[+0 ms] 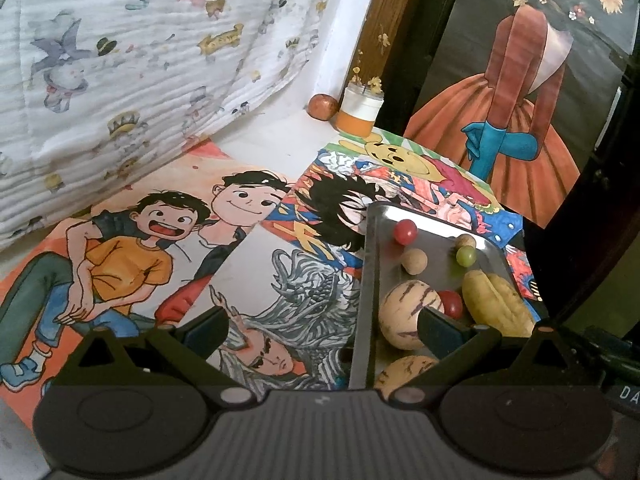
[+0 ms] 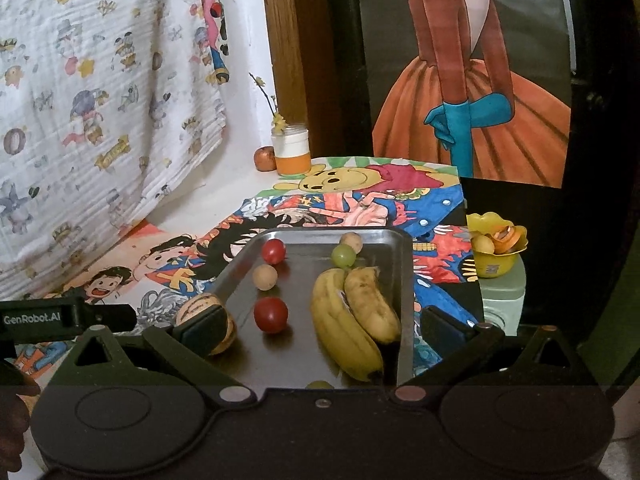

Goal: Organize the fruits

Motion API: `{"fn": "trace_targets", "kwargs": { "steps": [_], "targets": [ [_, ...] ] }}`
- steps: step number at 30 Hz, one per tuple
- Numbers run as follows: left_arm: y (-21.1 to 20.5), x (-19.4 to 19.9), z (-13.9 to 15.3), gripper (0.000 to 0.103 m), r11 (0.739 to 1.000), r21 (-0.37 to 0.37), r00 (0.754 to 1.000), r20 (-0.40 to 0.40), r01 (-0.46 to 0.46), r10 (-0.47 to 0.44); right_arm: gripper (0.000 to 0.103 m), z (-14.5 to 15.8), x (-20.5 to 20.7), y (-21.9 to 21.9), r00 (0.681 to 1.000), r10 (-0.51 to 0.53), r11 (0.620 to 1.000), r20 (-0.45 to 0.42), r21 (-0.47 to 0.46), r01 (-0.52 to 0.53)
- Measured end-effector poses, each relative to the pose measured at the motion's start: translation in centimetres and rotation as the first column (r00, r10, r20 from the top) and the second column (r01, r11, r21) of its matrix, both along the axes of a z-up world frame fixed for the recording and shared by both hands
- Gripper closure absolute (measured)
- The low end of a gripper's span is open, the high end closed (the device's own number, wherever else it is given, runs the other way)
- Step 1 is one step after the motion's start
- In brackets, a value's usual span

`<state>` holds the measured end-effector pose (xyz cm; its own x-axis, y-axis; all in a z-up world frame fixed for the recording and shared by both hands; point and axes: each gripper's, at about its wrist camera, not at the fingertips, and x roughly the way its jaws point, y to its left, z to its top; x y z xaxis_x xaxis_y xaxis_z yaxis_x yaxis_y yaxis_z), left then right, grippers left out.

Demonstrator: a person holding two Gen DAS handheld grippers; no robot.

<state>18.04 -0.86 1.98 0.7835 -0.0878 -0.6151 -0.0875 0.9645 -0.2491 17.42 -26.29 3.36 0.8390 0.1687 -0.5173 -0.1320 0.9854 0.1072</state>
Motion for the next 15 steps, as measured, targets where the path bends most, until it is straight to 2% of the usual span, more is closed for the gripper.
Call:
{"fn": "trace_targets", "kwargs": {
  "steps": [15],
  "targets": [
    [0.1,-1.6,-0.9,0.0,1.0,0.029,0.999,0.042,-0.004,0.003,0.001,-0.9,-1.8,0.5,0.998,-0.04,0.999,0.052,-0.022,0.041]
  ]
}}
